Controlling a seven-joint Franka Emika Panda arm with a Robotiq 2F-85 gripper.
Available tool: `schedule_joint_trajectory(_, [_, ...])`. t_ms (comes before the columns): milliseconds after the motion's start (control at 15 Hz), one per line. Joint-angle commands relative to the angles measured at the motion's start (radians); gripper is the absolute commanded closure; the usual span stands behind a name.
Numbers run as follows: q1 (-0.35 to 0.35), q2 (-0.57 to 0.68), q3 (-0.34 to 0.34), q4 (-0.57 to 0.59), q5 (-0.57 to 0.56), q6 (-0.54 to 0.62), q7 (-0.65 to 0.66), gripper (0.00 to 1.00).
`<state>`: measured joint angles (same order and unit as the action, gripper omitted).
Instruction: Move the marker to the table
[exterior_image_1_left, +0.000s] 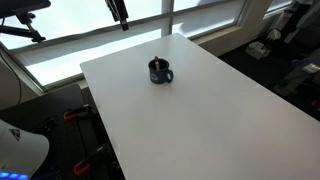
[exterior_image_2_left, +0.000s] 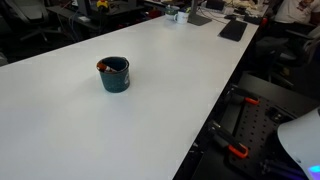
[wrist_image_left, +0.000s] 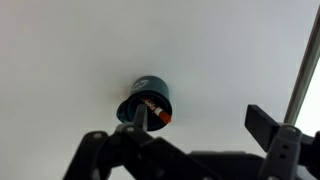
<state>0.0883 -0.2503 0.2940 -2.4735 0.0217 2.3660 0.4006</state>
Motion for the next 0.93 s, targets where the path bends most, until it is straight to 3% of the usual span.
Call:
schedule_joint_trajectory(0, [0.014,0.059,-0.036,0.039,0.006,-0.012,-0.016,0.00])
schedule_joint_trajectory(400, [0.003,0.205,-0.101,0.163,0.002,-0.006,-0.065,0.00])
schedule_joint_trajectory(667, [0.009,0.330,-0.142,0.280,0.060,-0.036,-0.159,0.00])
schedule_joint_trajectory(733, [0.014,0.266,-0.143,0.209,0.025,-0.004,-0.113,0.00])
schedule_joint_trajectory(867, [0.015,0.318,-0.153,0.249,0.043,-0.005,-0.144,0.00])
